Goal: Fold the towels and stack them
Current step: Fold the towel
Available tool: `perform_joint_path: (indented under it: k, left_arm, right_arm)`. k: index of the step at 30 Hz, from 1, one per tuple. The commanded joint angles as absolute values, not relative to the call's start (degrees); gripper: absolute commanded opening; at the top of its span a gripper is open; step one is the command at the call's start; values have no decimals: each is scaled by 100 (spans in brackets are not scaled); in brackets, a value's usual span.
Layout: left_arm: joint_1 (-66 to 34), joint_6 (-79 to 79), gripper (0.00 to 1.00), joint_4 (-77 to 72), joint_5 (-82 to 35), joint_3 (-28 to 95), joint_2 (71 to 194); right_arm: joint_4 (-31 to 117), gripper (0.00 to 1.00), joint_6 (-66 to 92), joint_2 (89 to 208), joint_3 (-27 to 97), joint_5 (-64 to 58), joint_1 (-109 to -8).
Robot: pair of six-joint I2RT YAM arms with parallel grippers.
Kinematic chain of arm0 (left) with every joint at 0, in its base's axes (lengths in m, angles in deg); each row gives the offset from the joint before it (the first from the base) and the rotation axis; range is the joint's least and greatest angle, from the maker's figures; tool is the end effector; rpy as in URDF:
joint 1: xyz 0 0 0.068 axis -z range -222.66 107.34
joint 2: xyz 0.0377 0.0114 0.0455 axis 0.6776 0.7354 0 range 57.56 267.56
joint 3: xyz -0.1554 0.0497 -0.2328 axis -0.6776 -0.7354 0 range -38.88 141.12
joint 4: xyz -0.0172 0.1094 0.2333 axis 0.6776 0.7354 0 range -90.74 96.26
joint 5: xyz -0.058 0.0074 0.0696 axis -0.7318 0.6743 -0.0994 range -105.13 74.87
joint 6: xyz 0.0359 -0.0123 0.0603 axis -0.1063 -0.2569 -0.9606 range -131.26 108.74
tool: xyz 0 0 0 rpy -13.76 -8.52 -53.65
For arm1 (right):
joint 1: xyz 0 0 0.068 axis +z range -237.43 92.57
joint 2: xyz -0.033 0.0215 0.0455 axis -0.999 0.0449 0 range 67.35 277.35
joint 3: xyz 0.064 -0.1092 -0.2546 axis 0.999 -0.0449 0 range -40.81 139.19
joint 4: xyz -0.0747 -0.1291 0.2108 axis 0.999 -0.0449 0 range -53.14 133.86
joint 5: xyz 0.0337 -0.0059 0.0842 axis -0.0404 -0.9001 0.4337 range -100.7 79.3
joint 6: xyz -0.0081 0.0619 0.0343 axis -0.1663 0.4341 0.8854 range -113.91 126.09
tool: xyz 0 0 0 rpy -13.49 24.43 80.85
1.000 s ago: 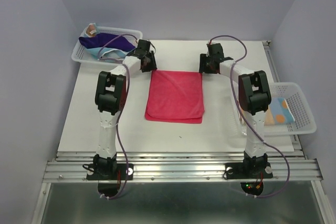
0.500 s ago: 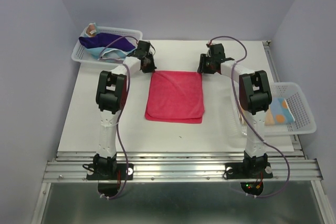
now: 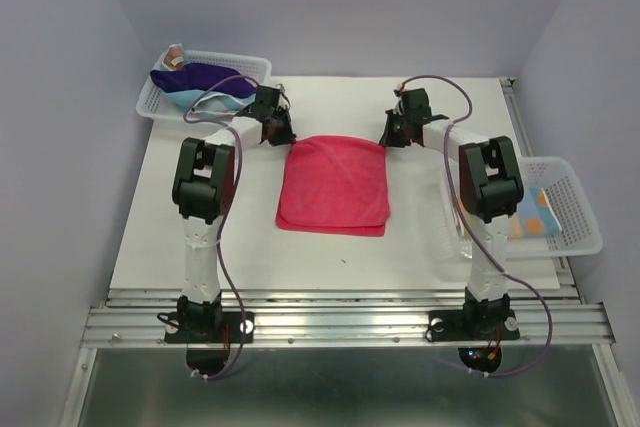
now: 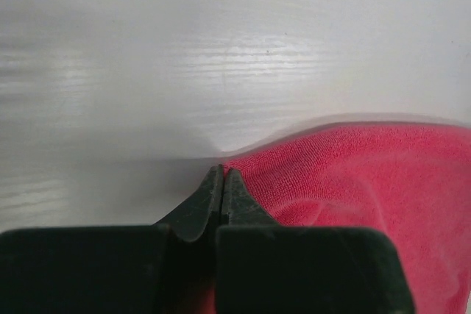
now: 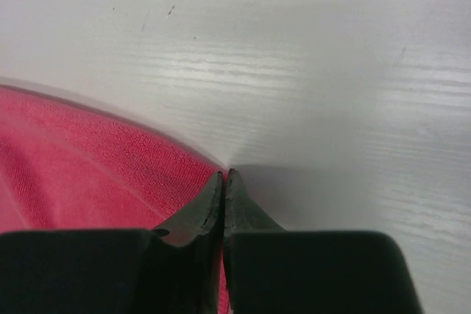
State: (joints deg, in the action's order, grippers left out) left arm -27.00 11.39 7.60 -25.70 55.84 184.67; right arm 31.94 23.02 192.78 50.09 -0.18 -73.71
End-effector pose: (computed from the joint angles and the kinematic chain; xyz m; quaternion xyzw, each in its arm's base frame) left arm 0.5000 -0.1512 0.1689 -0.0169 0.9058 -0.2153 0.3646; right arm 0.4866 0.1298 0.1554 -0.0081 0.9253 0.1797 0.3337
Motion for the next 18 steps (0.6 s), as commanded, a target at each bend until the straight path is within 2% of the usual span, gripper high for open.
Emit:
perform_joint_path:
  k: [1,15,18]
  left_arm:
    - [-2701,1097,0,358,-2769,5219,17666]
    - [-2693,1053,0,-495,-2989,3470,16155]
    - [-2684,1150,0,-732,-3042,2733,15803]
  right_arm:
    - [3331,1,2305,18645,4709,248,-7354]
    - [3771,1,2445,17345,3268,714,-7301]
    - [3990,1,2577,16950,2750,802,-7214]
